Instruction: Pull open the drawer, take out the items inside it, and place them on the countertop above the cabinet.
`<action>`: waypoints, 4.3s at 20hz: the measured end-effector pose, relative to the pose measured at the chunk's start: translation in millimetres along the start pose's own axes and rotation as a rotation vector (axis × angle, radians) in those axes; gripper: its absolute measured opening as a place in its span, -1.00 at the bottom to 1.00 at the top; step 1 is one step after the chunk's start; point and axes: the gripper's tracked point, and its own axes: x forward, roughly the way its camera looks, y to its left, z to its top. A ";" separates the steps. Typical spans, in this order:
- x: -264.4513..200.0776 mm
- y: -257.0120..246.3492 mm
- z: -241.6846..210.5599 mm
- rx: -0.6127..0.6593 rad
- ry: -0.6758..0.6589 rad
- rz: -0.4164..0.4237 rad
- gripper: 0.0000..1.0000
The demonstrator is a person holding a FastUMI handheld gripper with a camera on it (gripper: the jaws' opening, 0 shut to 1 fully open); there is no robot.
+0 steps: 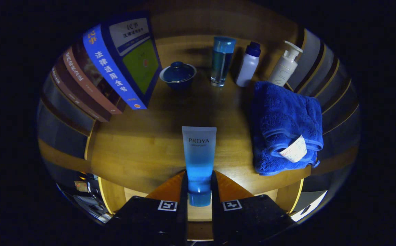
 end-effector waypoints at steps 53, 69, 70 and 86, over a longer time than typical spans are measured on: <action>-192.3 -13.8 -221.5 0.007 -1.040 0.047 0.99; -41.7 -7.6 -249.5 0.010 -0.918 0.023 1.00; -41.9 -9.6 -249.3 -0.006 -0.920 0.013 1.00; -2.1 -3.0 -166.5 0.022 -0.919 0.009 1.00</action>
